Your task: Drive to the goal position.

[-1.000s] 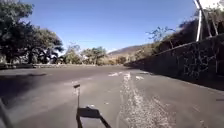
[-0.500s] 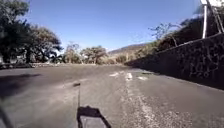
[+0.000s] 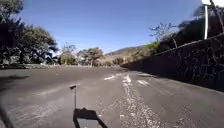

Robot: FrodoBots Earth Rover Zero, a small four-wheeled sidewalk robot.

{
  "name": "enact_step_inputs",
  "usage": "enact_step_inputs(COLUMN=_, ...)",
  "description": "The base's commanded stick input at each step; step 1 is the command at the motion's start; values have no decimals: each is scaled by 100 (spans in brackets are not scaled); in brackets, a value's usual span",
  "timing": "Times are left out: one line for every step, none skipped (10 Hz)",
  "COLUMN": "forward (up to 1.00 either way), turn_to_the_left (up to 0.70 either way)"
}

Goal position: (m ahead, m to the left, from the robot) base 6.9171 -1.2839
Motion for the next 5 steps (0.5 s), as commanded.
enact_step_inputs(forward=100, turn_to_the_left=0)
enact_step_inputs(forward=100, turn_to_the_left=0)
enact_step_inputs(forward=100, turn_to_the_left=0)
enact_step_inputs(forward=100, turn_to_the_left=0)
enact_step_inputs(forward=100, turn_to_the_left=0)
